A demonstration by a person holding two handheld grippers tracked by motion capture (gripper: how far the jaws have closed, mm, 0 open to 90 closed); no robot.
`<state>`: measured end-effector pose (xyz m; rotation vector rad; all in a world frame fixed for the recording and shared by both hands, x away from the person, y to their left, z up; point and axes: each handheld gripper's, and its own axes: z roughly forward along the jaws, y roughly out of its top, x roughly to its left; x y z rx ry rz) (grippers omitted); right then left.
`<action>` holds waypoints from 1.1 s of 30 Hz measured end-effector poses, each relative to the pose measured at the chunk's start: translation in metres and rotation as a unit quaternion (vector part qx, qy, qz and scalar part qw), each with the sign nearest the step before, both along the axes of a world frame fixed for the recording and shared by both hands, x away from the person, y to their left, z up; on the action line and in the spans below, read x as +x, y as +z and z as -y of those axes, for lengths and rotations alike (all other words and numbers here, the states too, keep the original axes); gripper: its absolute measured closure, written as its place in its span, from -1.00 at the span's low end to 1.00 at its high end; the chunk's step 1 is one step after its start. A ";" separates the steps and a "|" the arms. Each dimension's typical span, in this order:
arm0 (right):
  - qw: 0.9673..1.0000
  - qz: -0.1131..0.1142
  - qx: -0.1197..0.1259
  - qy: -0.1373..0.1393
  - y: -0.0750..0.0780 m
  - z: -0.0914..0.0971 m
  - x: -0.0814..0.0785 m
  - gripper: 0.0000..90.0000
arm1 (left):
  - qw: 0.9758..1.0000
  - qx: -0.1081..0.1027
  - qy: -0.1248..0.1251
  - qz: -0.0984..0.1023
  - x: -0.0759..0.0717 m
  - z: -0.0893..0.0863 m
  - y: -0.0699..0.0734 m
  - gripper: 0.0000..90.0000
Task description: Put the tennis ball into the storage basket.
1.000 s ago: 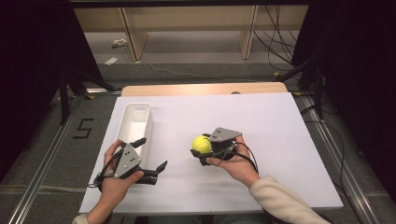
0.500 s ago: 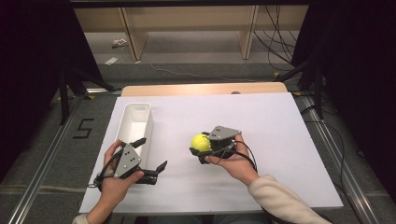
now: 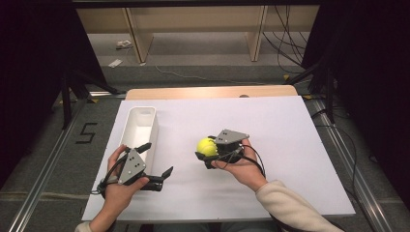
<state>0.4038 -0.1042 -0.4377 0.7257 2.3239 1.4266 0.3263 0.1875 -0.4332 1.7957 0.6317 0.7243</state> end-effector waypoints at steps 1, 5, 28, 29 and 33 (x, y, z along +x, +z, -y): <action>1.000 0.000 0.000 0.000 0.000 0.000 0.000 -0.41 | 1.000 0.000 0.000 0.000 0.000 0.000 0.000 -1.00; 1.000 0.002 0.004 -0.001 0.002 -0.001 0.001 -0.41 | 1.000 0.000 0.000 0.000 0.000 0.000 0.000 -1.00; 1.000 0.005 0.013 0.002 0.006 -0.003 0.003 -0.40 | 1.000 -0.001 0.001 0.000 0.000 0.000 0.000 -1.00; 1.000 0.004 0.012 0.002 0.006 -0.003 0.003 -0.40 | 1.000 -0.001 0.001 0.000 0.000 0.000 0.000 -1.00; 1.000 0.004 0.014 0.004 0.006 -0.005 0.004 -0.40 | 1.000 -0.001 0.001 0.001 0.000 0.000 0.001 -1.00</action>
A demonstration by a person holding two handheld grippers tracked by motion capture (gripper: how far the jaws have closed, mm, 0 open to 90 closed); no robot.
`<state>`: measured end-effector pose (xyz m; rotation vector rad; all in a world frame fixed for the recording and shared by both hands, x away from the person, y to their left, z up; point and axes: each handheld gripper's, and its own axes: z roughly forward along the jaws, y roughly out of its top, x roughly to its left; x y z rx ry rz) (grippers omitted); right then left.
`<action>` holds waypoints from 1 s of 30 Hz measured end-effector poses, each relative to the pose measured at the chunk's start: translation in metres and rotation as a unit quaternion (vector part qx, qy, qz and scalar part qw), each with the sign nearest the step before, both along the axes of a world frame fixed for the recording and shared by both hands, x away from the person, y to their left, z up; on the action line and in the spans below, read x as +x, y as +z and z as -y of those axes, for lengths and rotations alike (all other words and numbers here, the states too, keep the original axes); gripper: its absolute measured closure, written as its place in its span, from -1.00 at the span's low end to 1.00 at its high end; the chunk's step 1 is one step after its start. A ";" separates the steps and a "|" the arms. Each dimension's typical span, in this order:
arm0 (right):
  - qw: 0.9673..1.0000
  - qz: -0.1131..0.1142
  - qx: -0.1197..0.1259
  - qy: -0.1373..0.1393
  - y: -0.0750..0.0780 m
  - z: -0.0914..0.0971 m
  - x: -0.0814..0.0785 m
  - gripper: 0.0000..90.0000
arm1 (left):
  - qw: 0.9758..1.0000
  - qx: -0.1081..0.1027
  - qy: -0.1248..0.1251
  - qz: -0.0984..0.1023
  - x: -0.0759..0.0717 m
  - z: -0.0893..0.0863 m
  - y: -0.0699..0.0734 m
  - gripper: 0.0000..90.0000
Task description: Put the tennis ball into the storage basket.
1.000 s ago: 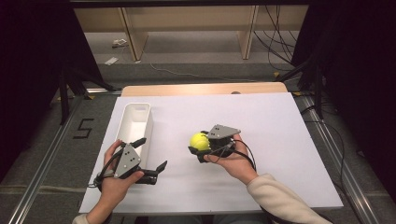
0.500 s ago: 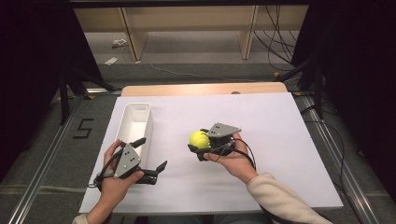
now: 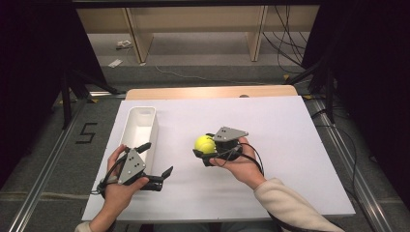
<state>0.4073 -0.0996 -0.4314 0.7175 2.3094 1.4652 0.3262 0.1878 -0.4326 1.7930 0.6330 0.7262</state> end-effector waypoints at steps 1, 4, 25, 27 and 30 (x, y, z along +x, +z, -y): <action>1.000 -0.001 0.001 0.000 0.000 0.000 0.000 -0.40 | 1.000 0.000 0.000 0.000 0.000 0.000 0.000 -1.00; 1.000 -0.001 0.002 0.000 0.001 -0.001 0.001 -0.40 | 1.000 0.000 0.000 0.000 0.000 0.000 0.000 -1.00; 1.000 0.001 0.005 0.002 0.006 -0.006 0.004 -0.40 | 1.000 0.000 0.001 0.000 0.000 0.000 0.000 -1.00; 1.000 0.001 0.005 0.003 0.006 -0.006 0.004 -0.40 | 1.000 -0.001 0.001 0.001 0.000 0.000 0.000 -1.00; 1.000 0.001 0.004 0.003 0.006 -0.007 0.005 -0.40 | 1.000 -0.001 0.001 0.000 0.000 -0.001 0.000 -1.00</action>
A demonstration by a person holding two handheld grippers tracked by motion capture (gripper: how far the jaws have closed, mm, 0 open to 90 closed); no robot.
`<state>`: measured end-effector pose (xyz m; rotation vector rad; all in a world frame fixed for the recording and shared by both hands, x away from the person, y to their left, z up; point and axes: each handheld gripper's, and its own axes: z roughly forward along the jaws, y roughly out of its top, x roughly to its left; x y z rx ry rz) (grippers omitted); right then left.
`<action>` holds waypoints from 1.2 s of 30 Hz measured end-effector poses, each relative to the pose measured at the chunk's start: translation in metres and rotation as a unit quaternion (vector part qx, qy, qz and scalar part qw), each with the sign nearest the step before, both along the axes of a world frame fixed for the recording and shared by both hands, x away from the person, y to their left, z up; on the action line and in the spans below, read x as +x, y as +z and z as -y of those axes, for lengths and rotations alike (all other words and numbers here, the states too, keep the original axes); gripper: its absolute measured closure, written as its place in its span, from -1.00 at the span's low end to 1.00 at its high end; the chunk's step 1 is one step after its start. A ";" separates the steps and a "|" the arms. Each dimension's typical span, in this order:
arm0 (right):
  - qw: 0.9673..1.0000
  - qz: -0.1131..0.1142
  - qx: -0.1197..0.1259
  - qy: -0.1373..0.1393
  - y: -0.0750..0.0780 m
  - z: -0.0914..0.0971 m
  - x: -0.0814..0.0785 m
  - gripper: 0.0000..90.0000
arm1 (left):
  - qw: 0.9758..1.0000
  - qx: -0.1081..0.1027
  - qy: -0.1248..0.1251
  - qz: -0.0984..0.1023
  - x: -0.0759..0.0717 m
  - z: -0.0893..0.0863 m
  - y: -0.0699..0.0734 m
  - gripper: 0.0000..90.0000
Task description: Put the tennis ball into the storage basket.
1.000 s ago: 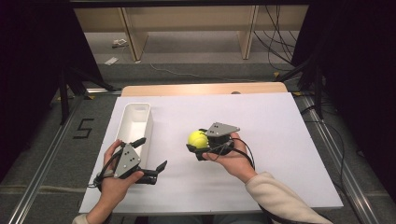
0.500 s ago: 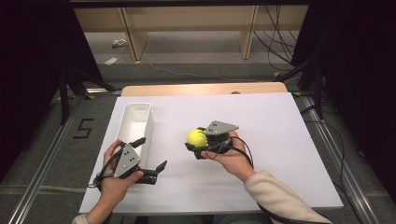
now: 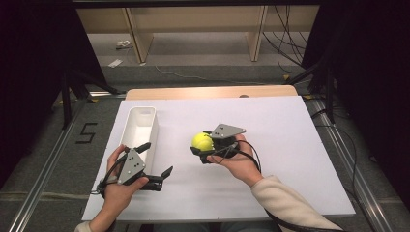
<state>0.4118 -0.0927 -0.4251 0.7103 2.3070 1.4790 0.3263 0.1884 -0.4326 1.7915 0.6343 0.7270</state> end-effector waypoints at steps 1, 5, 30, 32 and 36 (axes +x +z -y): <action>1.000 0.000 0.001 0.000 0.000 0.000 0.000 -0.40 | 1.000 0.000 0.000 0.000 0.000 0.000 0.000 -1.00; 1.000 0.000 0.001 0.001 0.000 -0.002 0.000 -0.40 | 1.000 0.000 0.000 0.001 0.000 0.000 0.000 -1.00; 1.000 0.005 0.003 0.003 0.004 -0.006 0.002 -0.40 | 1.000 0.000 -0.001 0.000 0.000 0.000 0.000 -1.00; 1.000 0.006 0.003 0.003 0.004 -0.006 0.002 -0.40 | 1.000 0.000 -0.001 -0.001 0.000 0.000 0.000 -1.00; 1.000 0.006 0.003 0.004 0.004 -0.007 0.003 -0.40 | 1.000 0.001 -0.001 -0.001 0.000 0.000 0.000 -1.00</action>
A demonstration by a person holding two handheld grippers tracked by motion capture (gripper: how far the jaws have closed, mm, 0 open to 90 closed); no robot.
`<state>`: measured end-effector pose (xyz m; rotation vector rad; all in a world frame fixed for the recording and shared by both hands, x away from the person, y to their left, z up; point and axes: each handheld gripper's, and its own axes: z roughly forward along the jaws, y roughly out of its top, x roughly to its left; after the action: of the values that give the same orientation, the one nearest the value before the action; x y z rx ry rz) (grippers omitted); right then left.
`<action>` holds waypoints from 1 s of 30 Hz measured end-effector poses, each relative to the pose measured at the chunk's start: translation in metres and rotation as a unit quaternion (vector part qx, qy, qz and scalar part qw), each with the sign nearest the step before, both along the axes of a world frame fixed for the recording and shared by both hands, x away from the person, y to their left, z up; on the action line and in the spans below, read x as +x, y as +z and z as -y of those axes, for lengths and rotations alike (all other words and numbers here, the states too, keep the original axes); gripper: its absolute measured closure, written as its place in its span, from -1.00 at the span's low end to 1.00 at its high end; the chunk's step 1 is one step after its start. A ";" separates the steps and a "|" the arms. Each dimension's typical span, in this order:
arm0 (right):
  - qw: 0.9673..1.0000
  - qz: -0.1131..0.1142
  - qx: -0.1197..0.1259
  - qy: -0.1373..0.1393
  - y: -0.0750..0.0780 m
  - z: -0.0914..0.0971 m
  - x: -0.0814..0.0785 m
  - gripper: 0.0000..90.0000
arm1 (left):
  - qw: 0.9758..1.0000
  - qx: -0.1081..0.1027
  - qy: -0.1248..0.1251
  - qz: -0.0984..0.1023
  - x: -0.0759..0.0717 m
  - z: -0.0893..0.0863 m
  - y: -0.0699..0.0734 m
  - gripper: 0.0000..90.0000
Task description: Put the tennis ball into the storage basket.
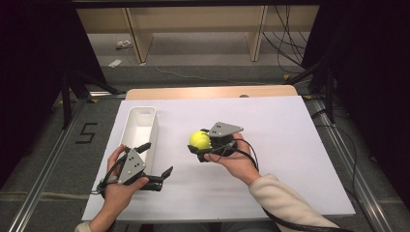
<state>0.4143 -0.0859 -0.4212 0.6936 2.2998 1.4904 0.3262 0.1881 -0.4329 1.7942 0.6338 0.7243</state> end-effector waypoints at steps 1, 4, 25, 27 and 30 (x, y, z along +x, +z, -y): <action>1.000 0.001 0.000 0.000 0.000 0.000 0.000 -0.40 | 1.000 0.000 0.000 0.000 0.000 0.000 0.000 -1.00; 1.000 0.003 0.000 -0.001 0.000 -0.001 0.000 -0.40 | 1.000 0.000 0.000 0.000 0.000 0.000 0.000 -1.00; 1.000 0.006 0.002 0.002 0.001 -0.007 0.002 -0.40 | 1.000 0.001 0.001 0.001 0.000 0.000 0.000 -1.00; 1.000 0.006 0.002 0.002 0.002 -0.007 0.002 -0.40 | 1.000 0.000 0.001 0.002 0.000 -0.001 0.000 -1.00; 1.000 0.005 0.001 0.003 0.002 -0.008 0.003 -0.40 | 1.000 0.000 0.002 0.002 0.000 -0.001 0.001 -1.00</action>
<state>0.4169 -0.0780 -0.4196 0.6791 2.2960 1.4963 0.3261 0.1888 -0.4323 1.7914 0.6340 0.7296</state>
